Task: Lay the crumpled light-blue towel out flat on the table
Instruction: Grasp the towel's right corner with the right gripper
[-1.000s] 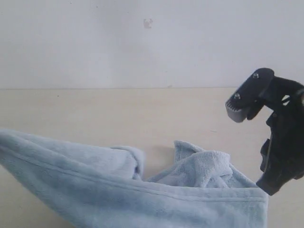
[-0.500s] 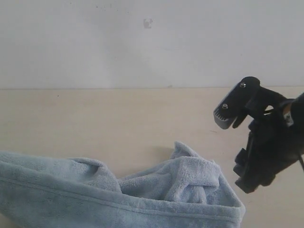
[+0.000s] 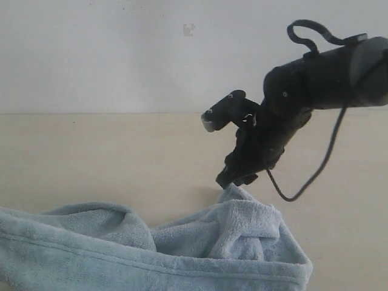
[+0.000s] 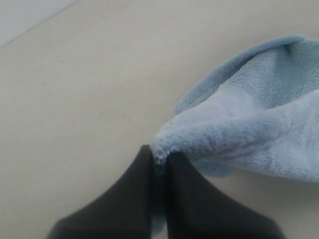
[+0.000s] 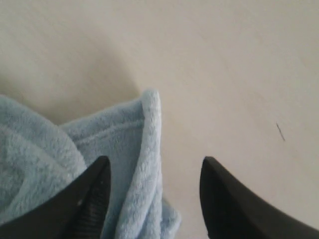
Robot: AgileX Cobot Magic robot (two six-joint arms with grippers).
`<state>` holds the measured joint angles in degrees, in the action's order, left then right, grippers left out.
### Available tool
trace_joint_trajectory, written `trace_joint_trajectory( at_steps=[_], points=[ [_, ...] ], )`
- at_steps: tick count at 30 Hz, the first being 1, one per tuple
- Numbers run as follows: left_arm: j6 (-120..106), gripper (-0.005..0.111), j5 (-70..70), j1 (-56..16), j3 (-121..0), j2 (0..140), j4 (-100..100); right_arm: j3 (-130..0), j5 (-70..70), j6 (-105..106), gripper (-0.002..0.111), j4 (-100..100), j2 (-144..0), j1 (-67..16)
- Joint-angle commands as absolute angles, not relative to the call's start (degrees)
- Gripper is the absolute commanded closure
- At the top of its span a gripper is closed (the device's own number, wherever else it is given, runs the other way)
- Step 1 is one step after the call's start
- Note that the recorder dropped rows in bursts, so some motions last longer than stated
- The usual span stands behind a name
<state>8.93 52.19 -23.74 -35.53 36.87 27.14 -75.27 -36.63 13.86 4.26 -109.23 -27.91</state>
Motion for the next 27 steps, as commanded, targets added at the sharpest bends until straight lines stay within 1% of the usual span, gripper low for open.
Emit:
trace_joint_trajectory(
  at_steps=[1,4,13,14,15,19,20,24,27],
  points=[
    [9.64,0.103,50.61,-23.59,-35.06,36.42,27.88,-84.57,-42.86,19.51,0.057,-3.17,-116.26,-25.59],
    [9.62,0.103,50.34,-23.59,-35.06,36.42,27.88,-86.44,-46.94,27.79,0.057,-12.18,-118.26,-23.84],
    [9.62,0.103,49.07,-23.59,-35.06,36.42,27.88,-86.44,-46.39,27.31,0.058,-9.98,-122.39,-23.84],
    [9.62,0.103,49.07,-23.59,-35.06,36.42,27.88,-86.44,-45.88,27.04,0.060,-9.73,-122.39,-23.84],
    [9.62,0.103,49.07,-23.59,-35.06,36.42,27.88,-86.44,-44.35,25.96,0.071,-8.95,-122.46,-23.84],
    [9.62,0.103,49.07,-23.59,-35.06,36.42,27.88,-86.44,-43.05,23.19,0.106,-7.05,-122.46,-23.84],
    [9.62,0.103,49.07,-23.59,-35.06,36.42,27.88,-86.44,-42.93,22.41,0.108,-6.63,-122.46,-23.69],
    [9.98,0.103,49.07,-23.59,-35.06,36.42,28.60,-86.44,-43.78,17.73,0.108,-4.53,-122.33,-21.79],
    [13.88,0.103,49.64,-23.59,-35.06,36.42,32.28,-85.94,-45.89,12.81,0.108,-2.03,-120.42,-18.72]
  ],
)
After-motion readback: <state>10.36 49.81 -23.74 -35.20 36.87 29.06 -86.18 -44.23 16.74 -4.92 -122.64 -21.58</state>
